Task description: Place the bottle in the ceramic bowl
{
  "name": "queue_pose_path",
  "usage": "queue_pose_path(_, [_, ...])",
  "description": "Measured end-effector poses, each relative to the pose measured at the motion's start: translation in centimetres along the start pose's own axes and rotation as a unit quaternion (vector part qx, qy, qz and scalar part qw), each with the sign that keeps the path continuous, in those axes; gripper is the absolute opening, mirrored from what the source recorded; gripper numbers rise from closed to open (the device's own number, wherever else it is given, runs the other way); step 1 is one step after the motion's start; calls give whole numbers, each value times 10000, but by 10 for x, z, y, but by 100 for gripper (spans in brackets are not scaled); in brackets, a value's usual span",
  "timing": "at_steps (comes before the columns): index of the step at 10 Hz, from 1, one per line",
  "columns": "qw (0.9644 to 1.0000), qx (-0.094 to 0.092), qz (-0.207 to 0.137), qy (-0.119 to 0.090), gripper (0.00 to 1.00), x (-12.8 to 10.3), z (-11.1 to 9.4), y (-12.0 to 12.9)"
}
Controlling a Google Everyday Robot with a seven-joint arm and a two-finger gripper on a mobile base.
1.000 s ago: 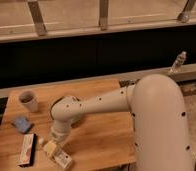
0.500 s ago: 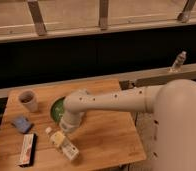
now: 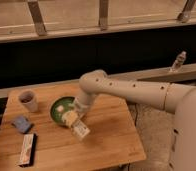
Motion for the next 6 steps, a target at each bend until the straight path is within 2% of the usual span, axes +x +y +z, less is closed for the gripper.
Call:
queue_pose_path(1, [9999,138,-12,-32,0,-13,-14,-16])
queue_pose_path(3, [9994,311,-104,-64,0,-40,-26,-35])
queue_pose_path(4, [9991,369,-222,-59,0,-61,-25,-41])
queue_pose_path(6, [9983,345,-462,-6,0,-94,-11,-39])
